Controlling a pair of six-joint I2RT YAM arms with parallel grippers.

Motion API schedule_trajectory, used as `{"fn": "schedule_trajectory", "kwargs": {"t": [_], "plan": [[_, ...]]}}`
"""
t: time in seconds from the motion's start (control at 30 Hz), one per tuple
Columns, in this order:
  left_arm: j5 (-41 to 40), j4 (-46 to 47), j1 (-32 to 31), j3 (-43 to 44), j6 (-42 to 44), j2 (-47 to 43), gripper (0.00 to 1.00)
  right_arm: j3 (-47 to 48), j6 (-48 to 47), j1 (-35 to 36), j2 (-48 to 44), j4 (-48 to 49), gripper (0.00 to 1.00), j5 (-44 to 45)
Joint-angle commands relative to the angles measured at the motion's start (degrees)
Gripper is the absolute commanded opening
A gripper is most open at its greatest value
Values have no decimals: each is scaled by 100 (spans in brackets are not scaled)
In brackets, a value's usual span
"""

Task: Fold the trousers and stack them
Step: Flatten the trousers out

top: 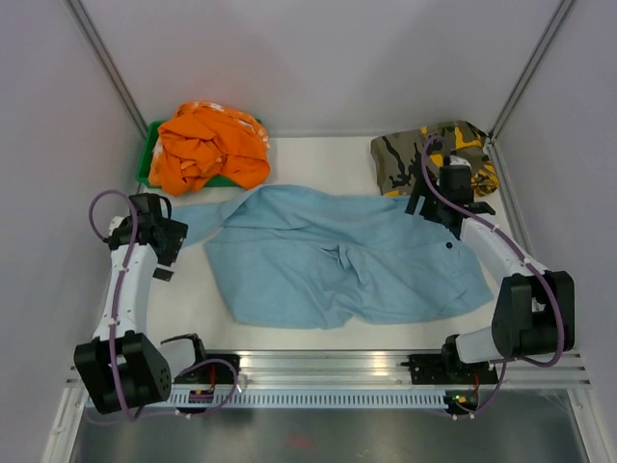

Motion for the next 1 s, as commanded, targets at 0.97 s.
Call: {"fn": "schedule_trajectory", "kwargs": {"t": [0.97], "plan": [[60, 2017, 906, -124, -807, 2955, 77, -807, 708, -432, 86, 250, 92, 590]]}}
